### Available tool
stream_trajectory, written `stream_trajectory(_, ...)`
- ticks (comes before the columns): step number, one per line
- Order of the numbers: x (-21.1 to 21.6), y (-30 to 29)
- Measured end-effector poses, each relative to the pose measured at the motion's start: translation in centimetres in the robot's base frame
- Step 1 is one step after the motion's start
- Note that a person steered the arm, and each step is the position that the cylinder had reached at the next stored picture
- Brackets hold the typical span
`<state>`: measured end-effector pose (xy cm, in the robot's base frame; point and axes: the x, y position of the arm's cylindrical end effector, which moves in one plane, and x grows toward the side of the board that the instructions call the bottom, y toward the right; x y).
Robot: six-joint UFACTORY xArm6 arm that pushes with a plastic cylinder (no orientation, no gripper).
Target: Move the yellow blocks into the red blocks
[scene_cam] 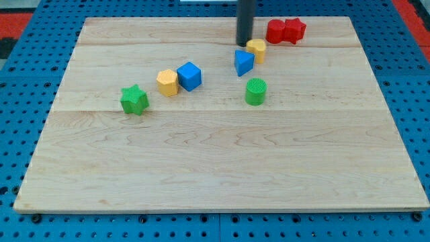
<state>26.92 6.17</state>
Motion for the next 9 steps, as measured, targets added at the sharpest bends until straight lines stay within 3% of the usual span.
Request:
stream_trajectory(1, 1.5, -3.5)
stream_trajectory(2, 3.6, -1.3)
stream_trajectory(4, 3.3, 7.5)
stream_trajectory(5, 3.4, 8.1)
stream_trajectory(6, 8.8, 7.3)
stream_trajectory(9, 15.7, -14.7)
